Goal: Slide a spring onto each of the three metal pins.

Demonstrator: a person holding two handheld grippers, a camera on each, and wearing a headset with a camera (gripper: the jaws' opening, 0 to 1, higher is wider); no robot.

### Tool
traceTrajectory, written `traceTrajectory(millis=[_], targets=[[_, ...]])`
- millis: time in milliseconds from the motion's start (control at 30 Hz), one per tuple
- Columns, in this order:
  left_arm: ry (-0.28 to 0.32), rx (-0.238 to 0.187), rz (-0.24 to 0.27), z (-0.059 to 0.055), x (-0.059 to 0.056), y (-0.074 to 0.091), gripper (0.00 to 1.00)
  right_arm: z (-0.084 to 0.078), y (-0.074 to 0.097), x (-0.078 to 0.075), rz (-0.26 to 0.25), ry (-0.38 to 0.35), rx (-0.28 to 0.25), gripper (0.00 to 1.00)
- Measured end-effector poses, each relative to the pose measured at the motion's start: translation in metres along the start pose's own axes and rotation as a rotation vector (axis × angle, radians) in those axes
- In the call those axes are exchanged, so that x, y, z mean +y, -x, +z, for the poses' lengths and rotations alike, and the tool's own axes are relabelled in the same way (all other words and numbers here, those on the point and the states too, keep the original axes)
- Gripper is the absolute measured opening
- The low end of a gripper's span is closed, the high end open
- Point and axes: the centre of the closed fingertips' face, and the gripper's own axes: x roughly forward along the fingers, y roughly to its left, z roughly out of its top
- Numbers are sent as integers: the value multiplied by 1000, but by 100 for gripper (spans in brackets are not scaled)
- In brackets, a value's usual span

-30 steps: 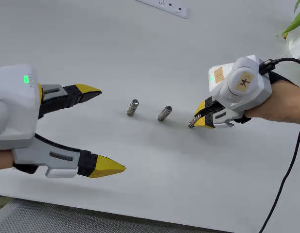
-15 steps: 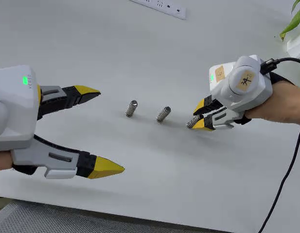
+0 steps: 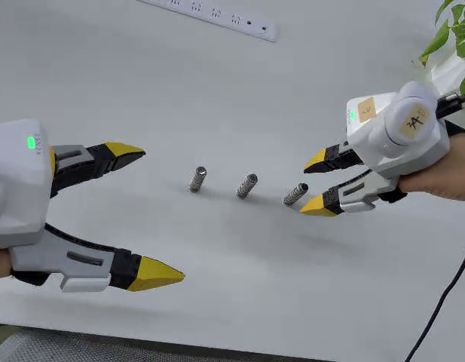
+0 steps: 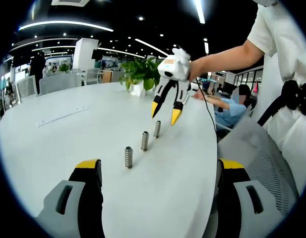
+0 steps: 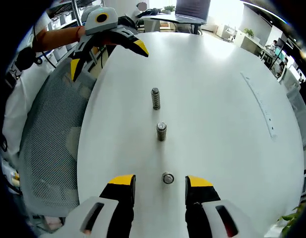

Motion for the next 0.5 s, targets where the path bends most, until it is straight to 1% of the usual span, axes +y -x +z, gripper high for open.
traceTrajectory(millis=[33,67,100,133,167,267,300,333,367,433,500], targets=[[-4,1,2,0,1,1,96,1,3,1,-9,-11,-19,39],[-6,1,5,1,2,1,97,-4,3,-2,-15,-20,-34,41],[-6,3,7,1,3,1,98,-6,5,-3,-23,-33,-50,42],[-10,6,11,1,4,2,99,-5,9,-1,-33,-52,-67,43],[-13,7,14,1,5,2,99,-5,12,-1,-42,-55,-83,45],[-18,15,20,1,7,3,99,-3,21,4,-68,-95,-137,50],[-30,19,22,1,9,4,99,-4,25,6,-81,-114,-161,51],[-31,22,23,1,9,4,99,-5,28,8,-88,-128,-173,52],[-39,34,27,-1,11,4,99,-7,32,10,-100,-146,-192,53],[-73,50,33,-2,13,5,99,-7,37,14,-116,-152,-227,56],[-75,60,34,-3,14,5,99,-11,43,19,-133,-188,-264,61]])
